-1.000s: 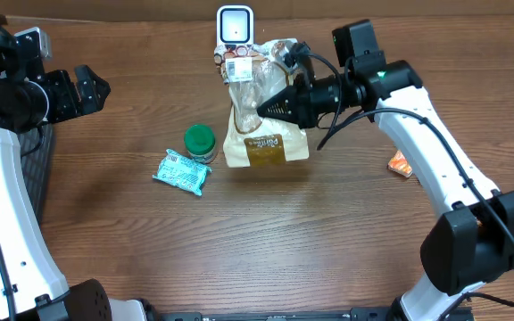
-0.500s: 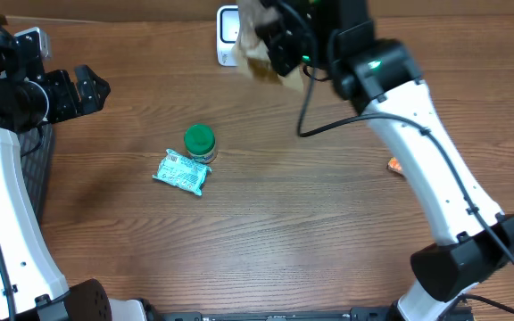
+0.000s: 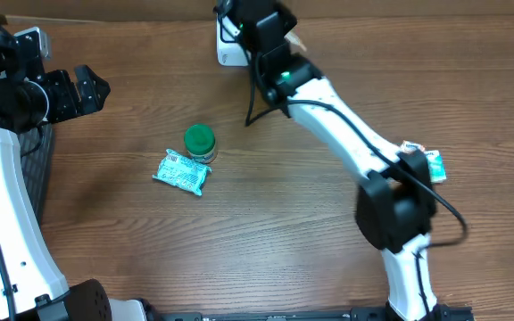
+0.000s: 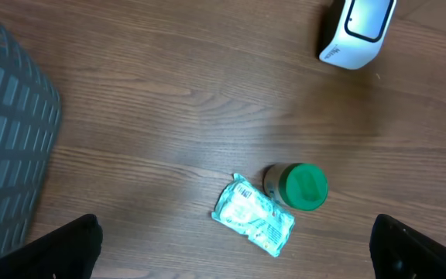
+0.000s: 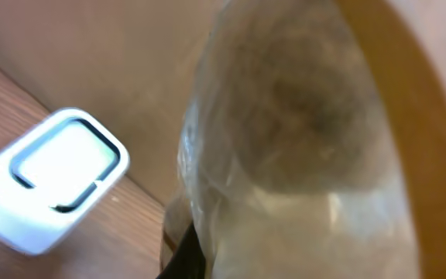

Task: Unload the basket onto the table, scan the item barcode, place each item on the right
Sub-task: 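Hold the mushroom bag up in front of the scanner, then carry the mushroom bag right and set it on the table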

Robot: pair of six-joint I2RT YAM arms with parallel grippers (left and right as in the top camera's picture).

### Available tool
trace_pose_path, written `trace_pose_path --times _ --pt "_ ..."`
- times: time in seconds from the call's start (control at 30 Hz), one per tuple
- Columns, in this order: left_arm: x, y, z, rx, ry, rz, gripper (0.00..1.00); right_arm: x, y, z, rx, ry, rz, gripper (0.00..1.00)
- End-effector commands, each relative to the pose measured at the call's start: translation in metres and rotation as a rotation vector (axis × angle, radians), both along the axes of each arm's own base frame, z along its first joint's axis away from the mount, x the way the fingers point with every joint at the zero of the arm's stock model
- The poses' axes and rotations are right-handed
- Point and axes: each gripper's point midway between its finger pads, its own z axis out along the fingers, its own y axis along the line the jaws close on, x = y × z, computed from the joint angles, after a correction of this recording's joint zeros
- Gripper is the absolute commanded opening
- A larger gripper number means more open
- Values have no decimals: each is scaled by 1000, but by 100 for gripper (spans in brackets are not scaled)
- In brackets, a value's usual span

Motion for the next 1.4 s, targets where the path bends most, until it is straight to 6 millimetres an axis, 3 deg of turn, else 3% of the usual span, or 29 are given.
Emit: trace_pose_path --times 0.0,0.23,0.43,1.1,1.27,1.37 --pt "1 0 2 9 -8 -13 100 15 -13 -16 -234 -41 -63 4" --pt "1 0 2 9 -7 -13 100 28 2 -82 -508 6 21 4" --pt "1 0 2 9 -7 -14 100 29 7 -111 -550 42 43 4" --pt "1 0 2 9 -7 -14 100 25 6 -116 -559 67 38 4" --pt "1 0 2 9 -7 -14 100 21 6 -93 -435 46 4 4" --pt "1 0 2 9 -7 -13 100 16 3 -67 -378 30 -11 4"
